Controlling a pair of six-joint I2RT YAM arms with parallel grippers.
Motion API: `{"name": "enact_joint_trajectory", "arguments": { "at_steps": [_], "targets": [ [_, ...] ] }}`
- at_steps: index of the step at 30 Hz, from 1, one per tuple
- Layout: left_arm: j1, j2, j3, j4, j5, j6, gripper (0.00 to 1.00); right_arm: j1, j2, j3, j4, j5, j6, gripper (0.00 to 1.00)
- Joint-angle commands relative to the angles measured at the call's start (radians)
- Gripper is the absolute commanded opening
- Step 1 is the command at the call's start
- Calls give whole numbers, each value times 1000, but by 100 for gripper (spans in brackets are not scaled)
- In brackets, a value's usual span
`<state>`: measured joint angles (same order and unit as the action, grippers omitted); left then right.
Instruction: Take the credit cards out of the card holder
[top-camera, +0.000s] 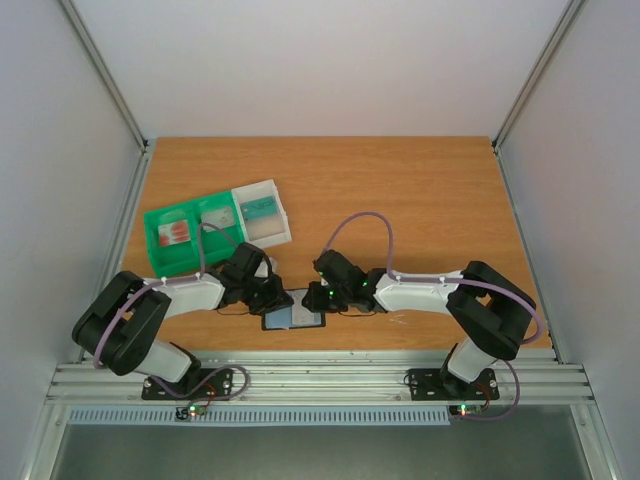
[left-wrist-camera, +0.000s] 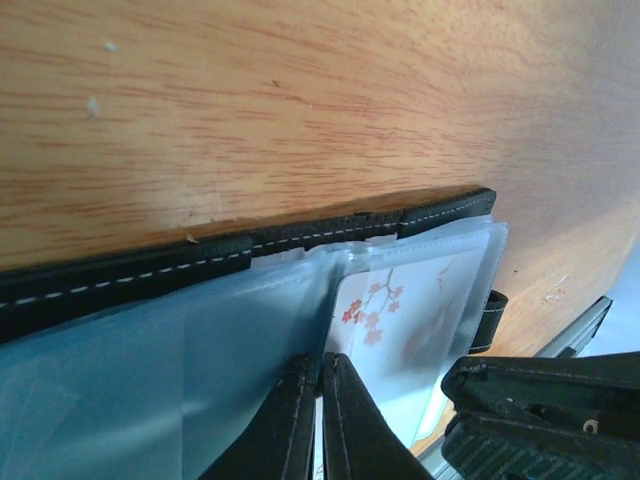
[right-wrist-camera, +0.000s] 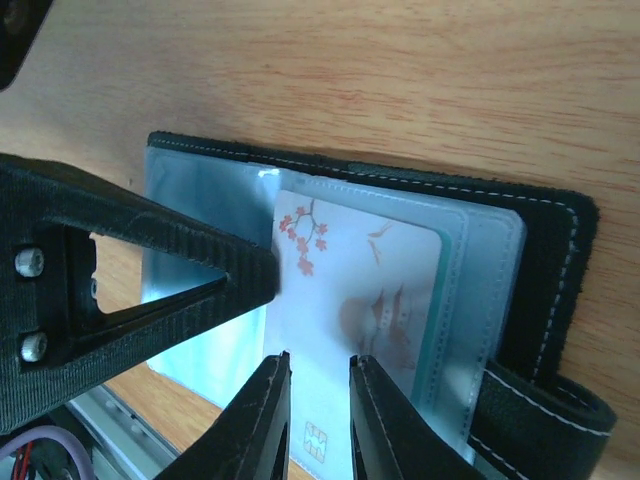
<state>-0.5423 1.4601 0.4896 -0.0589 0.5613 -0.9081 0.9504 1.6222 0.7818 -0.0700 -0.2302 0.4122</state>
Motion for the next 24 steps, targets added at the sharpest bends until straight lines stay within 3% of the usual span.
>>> {"name": "enact_joint_trajectory", "arguments": {
  "at_steps": [1,15,24],
  "targets": [
    [4,10,-17,26,-3,10,5,-11,-15,-20,20,9,22,20],
    [4,7,-32,21,-15,12,5,-18,30,-13,-34,22,32,26],
    [4,6,-37,21,-17,10,6,-33,30,-42,109,-71,61,27]
  ]
}}
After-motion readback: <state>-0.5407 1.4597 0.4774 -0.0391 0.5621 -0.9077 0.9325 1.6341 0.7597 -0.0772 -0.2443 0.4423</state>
